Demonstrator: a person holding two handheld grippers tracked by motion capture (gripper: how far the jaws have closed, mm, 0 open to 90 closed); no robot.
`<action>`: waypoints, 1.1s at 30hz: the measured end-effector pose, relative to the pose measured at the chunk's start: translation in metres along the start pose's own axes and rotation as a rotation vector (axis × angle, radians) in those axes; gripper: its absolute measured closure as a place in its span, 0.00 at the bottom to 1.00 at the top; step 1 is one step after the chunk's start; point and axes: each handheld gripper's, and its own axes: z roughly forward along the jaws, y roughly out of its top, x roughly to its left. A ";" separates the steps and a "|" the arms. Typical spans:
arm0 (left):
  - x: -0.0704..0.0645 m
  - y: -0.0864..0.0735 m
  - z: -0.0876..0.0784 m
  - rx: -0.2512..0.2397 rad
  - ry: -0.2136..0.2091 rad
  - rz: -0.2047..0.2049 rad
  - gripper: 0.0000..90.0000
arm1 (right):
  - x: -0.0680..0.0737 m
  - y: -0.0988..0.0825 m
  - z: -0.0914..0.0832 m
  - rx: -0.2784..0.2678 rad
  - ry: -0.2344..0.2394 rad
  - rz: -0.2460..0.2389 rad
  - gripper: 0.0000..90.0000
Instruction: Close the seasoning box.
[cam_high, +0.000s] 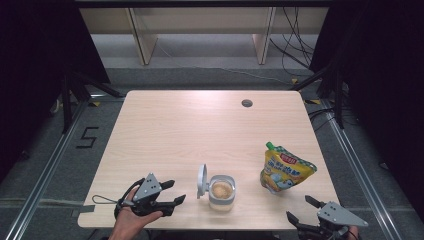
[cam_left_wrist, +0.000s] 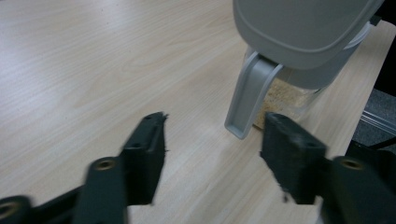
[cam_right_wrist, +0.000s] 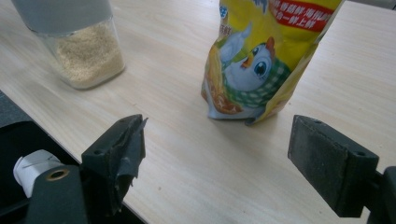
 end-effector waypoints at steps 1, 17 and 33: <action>-0.001 0.002 -0.002 -0.015 0.007 0.013 0.58 | 0.000 0.000 0.000 0.002 0.002 0.011 0.22; -0.008 0.021 -0.009 -0.055 -0.005 0.089 0.99 | 0.000 -0.002 -0.002 -0.002 -0.013 0.031 0.23; -0.017 0.040 0.001 -0.080 -0.055 0.115 0.99 | -0.001 -0.002 -0.001 0.001 0.004 0.014 0.24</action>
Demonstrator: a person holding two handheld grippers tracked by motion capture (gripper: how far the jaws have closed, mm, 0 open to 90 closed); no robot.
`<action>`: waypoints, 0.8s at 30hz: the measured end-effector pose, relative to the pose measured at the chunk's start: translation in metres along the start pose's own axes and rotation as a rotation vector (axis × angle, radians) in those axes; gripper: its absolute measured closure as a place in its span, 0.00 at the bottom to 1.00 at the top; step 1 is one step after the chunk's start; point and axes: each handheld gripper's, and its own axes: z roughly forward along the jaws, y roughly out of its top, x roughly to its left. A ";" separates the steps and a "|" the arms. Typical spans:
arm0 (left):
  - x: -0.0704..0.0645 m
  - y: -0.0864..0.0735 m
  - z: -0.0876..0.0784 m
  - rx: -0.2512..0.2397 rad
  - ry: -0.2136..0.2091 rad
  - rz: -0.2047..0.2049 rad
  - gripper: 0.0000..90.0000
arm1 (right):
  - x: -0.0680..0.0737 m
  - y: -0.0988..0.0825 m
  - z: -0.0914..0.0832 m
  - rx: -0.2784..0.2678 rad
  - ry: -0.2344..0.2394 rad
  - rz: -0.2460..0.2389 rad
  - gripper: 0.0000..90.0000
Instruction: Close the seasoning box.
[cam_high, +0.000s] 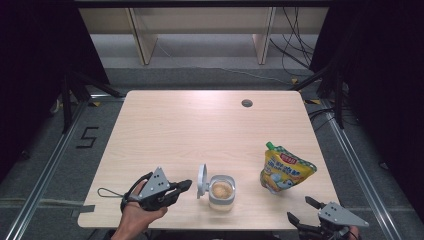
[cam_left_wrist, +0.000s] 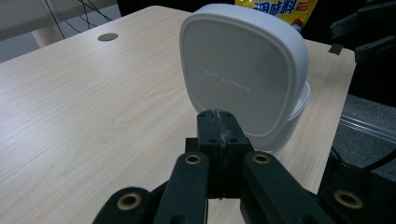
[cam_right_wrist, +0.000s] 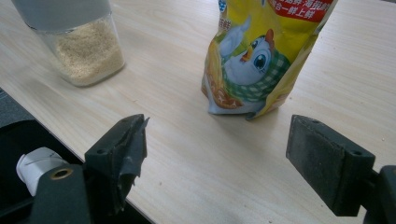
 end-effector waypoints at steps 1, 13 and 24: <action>-0.002 0.000 0.001 0.001 0.005 -0.020 0.99 | 0.000 0.000 0.000 0.001 -0.002 -0.004 0.24; -0.007 0.009 0.008 -0.001 -0.025 -0.023 0.99 | -0.001 0.000 0.000 -0.006 -0.008 -0.023 0.24; -0.014 0.017 0.018 0.005 -0.044 0.014 0.99 | 0.001 0.000 0.000 0.010 0.000 0.011 0.24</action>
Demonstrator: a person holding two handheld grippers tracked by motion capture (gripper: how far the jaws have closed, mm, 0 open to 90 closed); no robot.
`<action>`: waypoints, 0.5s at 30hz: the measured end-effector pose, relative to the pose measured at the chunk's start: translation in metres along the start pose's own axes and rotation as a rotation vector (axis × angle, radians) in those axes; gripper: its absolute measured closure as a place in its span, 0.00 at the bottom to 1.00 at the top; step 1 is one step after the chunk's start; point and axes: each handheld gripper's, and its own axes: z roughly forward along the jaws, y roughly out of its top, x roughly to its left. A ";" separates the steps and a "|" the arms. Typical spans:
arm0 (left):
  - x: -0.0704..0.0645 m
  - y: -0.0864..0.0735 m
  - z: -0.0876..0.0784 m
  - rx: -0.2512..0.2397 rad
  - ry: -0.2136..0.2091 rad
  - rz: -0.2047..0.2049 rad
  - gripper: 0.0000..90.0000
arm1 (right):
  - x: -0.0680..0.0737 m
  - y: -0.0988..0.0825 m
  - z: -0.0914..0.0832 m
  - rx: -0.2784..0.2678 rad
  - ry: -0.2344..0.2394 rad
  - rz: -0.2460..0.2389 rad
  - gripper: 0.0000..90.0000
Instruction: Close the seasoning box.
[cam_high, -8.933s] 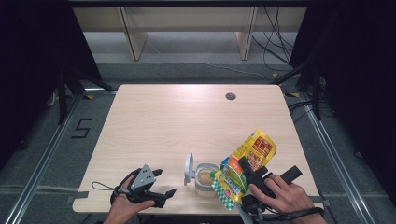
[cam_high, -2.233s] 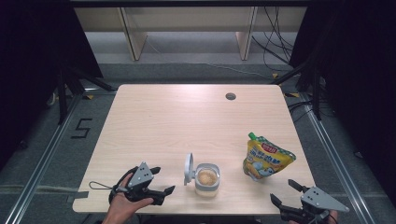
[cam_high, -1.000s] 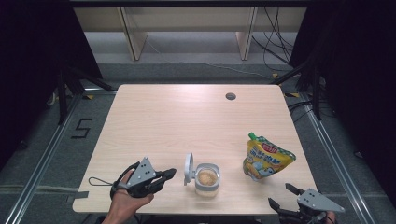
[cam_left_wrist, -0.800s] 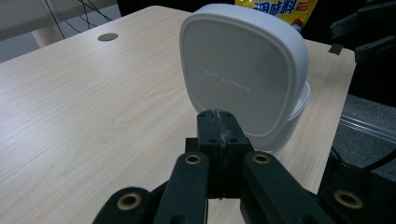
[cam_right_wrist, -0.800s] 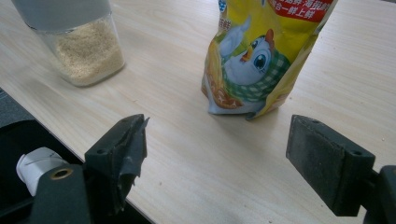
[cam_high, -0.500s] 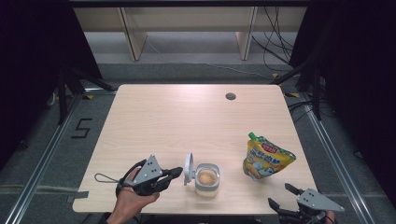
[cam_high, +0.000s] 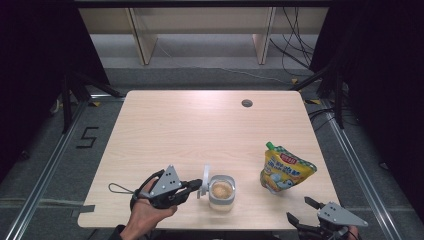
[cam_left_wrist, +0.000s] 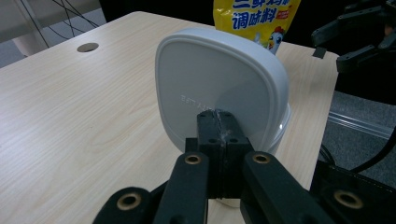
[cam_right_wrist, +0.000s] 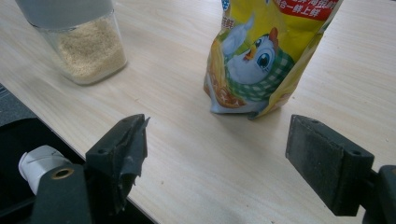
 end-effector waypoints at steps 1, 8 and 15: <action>-0.001 0.001 0.001 0.004 -0.002 0.003 0.99 | 0.000 0.000 0.000 0.000 0.000 -0.001 0.24; -0.006 0.007 0.012 0.011 -0.024 0.020 0.99 | -0.002 0.001 0.000 -0.015 -0.006 -0.040 0.24; -0.006 0.010 0.016 0.012 -0.034 0.025 0.99 | -0.002 0.000 0.001 -0.014 -0.008 -0.043 0.24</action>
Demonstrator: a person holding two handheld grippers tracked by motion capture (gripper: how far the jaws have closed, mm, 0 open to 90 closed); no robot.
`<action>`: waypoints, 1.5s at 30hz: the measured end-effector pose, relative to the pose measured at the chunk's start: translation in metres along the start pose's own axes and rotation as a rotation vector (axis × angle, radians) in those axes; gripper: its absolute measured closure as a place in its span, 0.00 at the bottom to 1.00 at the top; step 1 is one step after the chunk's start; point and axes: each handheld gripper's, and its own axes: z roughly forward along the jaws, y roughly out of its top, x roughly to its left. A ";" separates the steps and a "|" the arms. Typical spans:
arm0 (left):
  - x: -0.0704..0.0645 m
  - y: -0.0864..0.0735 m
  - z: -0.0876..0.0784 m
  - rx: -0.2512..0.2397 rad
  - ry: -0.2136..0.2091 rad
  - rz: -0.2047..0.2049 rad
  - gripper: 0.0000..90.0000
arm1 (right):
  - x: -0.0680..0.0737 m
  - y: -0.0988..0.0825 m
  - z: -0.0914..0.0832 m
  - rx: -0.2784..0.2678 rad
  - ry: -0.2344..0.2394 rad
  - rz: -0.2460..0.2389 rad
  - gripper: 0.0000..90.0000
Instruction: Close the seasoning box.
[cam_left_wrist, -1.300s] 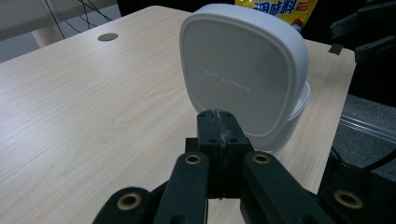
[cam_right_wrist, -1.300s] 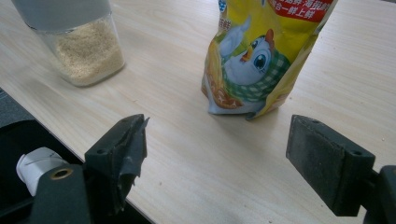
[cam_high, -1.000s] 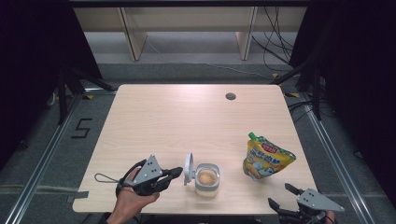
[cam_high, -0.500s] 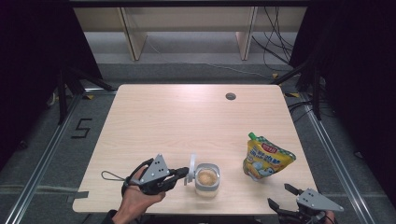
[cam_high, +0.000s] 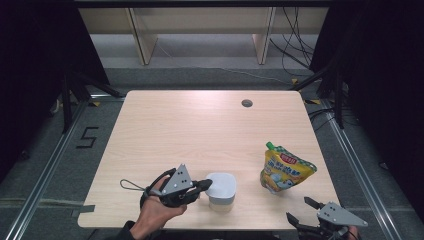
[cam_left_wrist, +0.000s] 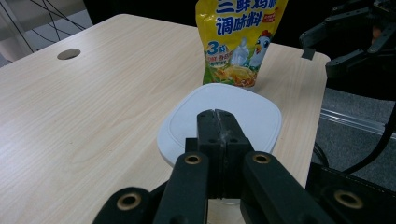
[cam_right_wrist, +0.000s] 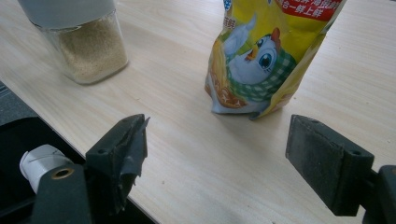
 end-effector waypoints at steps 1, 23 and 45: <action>0.000 0.000 0.000 -0.003 0.003 -0.013 0.99 | 0.000 0.000 0.000 0.000 0.000 -0.001 0.24; 0.024 -0.027 -0.040 -0.046 0.007 -0.130 0.56 | 0.001 -0.001 0.001 0.014 0.011 0.017 0.24; 0.012 -0.063 -0.058 0.008 0.049 -0.123 0.39 | 0.003 -0.001 0.000 0.024 0.023 0.038 0.24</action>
